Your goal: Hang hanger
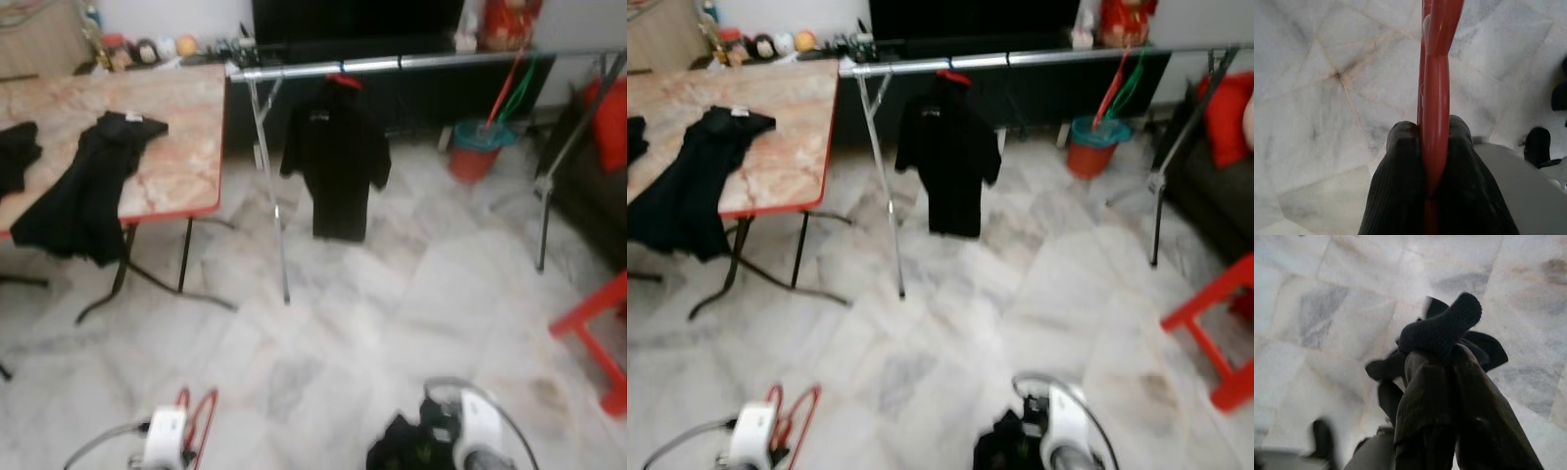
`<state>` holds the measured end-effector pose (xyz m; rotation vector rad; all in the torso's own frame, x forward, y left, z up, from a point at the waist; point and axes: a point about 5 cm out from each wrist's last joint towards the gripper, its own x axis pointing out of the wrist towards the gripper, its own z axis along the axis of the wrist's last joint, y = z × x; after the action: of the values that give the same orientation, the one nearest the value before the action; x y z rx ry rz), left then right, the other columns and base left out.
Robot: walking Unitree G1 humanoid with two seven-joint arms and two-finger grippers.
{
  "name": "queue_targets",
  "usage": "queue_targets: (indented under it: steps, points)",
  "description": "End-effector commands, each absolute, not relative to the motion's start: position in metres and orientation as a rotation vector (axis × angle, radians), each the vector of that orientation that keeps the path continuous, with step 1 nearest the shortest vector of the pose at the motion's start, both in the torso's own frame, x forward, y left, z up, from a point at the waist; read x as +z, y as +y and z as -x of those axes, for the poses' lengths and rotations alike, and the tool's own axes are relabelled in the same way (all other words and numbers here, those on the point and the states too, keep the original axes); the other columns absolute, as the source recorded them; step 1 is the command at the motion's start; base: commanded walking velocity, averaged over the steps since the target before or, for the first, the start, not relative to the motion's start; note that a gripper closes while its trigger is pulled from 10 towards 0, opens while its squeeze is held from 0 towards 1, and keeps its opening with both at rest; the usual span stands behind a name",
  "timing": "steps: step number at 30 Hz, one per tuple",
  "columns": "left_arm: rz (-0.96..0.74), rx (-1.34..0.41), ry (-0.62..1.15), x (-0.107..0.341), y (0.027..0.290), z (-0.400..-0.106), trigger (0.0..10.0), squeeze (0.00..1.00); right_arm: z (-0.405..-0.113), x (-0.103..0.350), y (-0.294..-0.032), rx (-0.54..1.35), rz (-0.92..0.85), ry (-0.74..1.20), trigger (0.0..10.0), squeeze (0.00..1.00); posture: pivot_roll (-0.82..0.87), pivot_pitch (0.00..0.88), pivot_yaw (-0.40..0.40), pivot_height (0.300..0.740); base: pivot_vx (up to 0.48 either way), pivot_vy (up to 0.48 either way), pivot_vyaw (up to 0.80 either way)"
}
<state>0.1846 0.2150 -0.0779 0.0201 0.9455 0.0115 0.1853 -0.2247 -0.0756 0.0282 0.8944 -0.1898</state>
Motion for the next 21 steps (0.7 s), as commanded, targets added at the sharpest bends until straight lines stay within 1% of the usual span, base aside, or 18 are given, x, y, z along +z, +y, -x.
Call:
queue_targets:
  steps: [1,21]
  points:
    - [-0.061,-0.010,1.039,-0.0855,0.2068,-0.1751,10.0,0.00,-0.1895,-0.0788,-0.1945,-0.170,-0.111,0.870,10.0,0.00,0.00,0.000,0.010,0.740,0.000,0.465,0.00]
    - [-0.060,-0.018,1.038,-0.0855,0.2054,-0.1755,10.0,0.00,-0.1905,-0.0784,-0.1926,-0.166,-0.116,0.861,10.0,0.00,0.00,0.000,0.006,0.740,0.000,0.442,0.00]
